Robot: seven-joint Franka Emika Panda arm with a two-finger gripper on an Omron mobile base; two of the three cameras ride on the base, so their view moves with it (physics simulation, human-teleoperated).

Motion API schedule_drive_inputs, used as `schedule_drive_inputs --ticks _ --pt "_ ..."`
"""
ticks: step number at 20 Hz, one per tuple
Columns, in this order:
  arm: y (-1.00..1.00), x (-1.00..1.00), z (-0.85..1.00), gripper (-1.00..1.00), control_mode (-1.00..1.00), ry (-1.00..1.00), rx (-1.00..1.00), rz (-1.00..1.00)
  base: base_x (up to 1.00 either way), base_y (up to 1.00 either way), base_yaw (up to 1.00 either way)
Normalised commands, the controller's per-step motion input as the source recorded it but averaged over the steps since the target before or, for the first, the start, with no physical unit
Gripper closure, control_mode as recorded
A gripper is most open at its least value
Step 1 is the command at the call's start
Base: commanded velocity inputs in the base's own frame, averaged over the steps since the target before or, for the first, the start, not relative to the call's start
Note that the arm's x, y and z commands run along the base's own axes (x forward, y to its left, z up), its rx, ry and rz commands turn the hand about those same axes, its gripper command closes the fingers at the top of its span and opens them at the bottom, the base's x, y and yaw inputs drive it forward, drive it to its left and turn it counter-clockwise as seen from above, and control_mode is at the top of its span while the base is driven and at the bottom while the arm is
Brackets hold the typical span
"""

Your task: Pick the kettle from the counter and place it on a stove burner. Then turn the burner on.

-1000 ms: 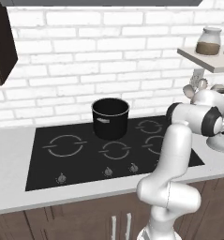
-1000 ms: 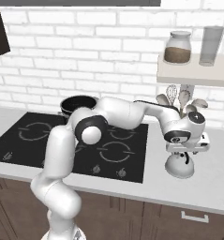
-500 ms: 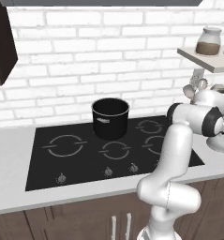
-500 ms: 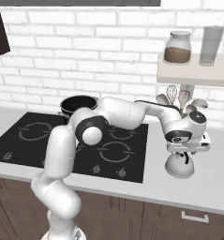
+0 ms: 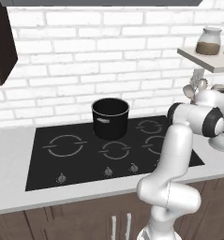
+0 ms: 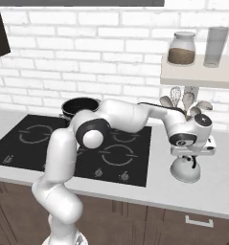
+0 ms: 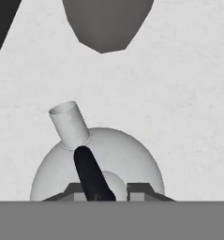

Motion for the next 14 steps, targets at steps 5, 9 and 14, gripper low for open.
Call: schedule_drive_inputs --ticks 5,9,14 --pt "0.17 -0.41 0.08 1.0 -1.0 0.0 -0.02 -0.08 0.0 0.0 0.0" --pt "0.31 -0.57 0.23 1.0 -1.0 0.0 0.0 -0.12 0.0 0.0 0.0" --pt "0.42 -0.49 0.29 1.0 -1.0 0.0 -0.01 -0.13 0.0 0.0 0.0"
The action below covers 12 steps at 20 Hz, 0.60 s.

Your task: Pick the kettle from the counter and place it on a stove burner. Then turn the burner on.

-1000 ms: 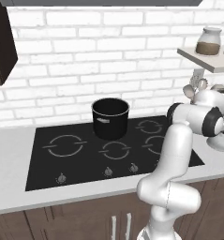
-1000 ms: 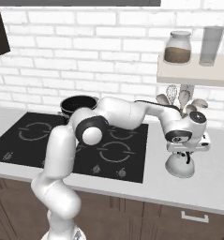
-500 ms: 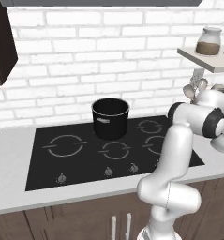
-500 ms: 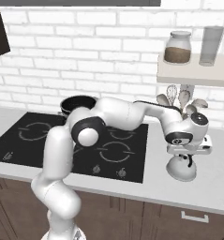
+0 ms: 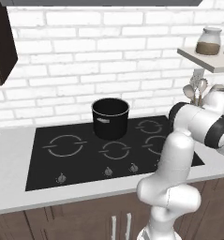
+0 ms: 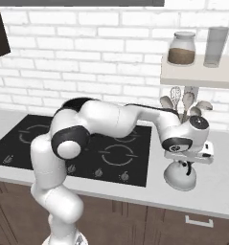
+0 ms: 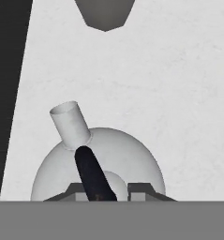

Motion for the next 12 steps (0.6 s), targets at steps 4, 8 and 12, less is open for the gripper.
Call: schedule_drive_inputs --ticks 4,8,12 --pt "0.62 -0.39 0.27 1.0 -1.0 0.0 -0.02 -0.13 0.0 0.0 0.0" --pt "0.79 -0.27 0.2 1.0 -1.0 0.0 -0.05 -0.12 0.0 0.0 0.0" --pt "0.86 -0.29 0.24 1.0 -1.0 0.0 -0.07 -0.1 0.0 0.0 0.0"
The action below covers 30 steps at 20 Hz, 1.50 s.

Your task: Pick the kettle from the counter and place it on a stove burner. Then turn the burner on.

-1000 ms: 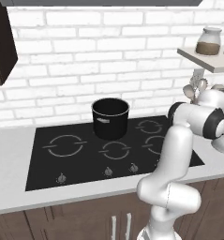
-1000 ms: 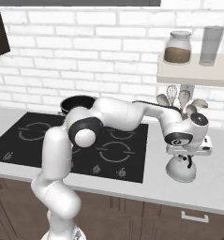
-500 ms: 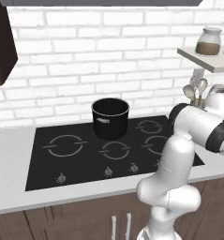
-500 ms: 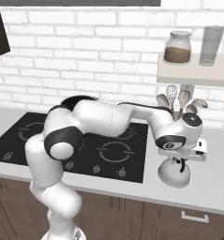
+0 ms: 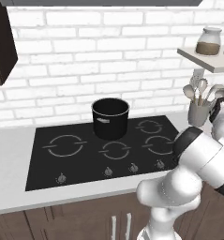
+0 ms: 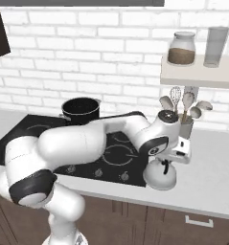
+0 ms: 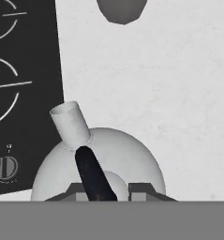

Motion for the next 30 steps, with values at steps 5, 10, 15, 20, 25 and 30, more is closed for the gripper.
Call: schedule_drive_inputs --ticks 5,10,15,20,25,30 --pt "0.88 -0.3 0.35 1.0 -1.0 0.0 -0.08 -0.06 0.0 0.0 0.0" --pt "0.85 -0.26 0.45 1.0 -1.0 -0.02 -0.05 0.0 0.0 0.0 0.0" --pt "0.84 -0.2 0.14 1.0 -1.0 -0.11 0.0 0.0 0.0 0.0 0.0" --pt "0.88 -0.06 0.08 1.0 -1.0 -0.18 0.0 0.04 0.0 0.0 0.0" --pt "0.81 -0.01 0.17 1.0 -1.0 -0.26 0.01 0.03 0.0 0.0 0.0" --pt "0.9 0.0 0.13 1.0 -1.0 -0.14 0.03 0.03 0.0 0.0 0.0"
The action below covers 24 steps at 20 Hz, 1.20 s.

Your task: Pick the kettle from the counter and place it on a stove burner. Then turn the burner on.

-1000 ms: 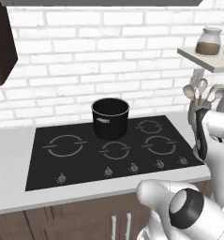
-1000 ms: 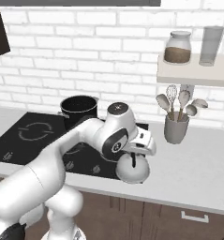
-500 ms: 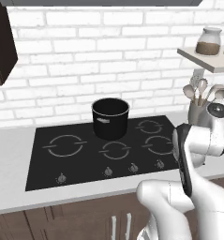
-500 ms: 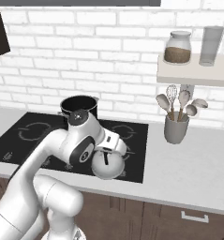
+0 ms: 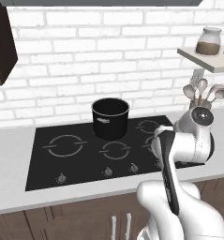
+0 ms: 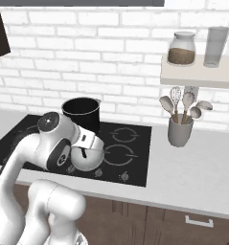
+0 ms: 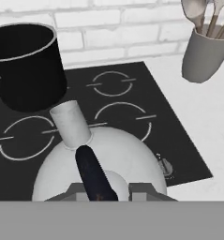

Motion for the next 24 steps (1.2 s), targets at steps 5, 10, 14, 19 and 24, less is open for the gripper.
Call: schedule_drive_inputs --ticks 5,10,14,19,24 --pt "0.78 0.0 0.19 1.0 -1.0 0.0 0.06 0.1 0.0 0.0 0.0" --pt "0.61 -0.09 -0.04 1.0 -1.0 0.0 0.06 0.17 0.0 0.0 0.0" --pt "0.58 -0.22 -0.18 1.0 -1.0 0.0 0.03 0.2 0.0 0.0 0.0" --pt "0.8 -0.07 -0.04 1.0 -1.0 0.01 0.0 0.19 0.0 0.0 0.0" --pt "0.9 0.07 0.0 1.0 -1.0 0.11 0.0 0.11 0.0 0.0 0.0"
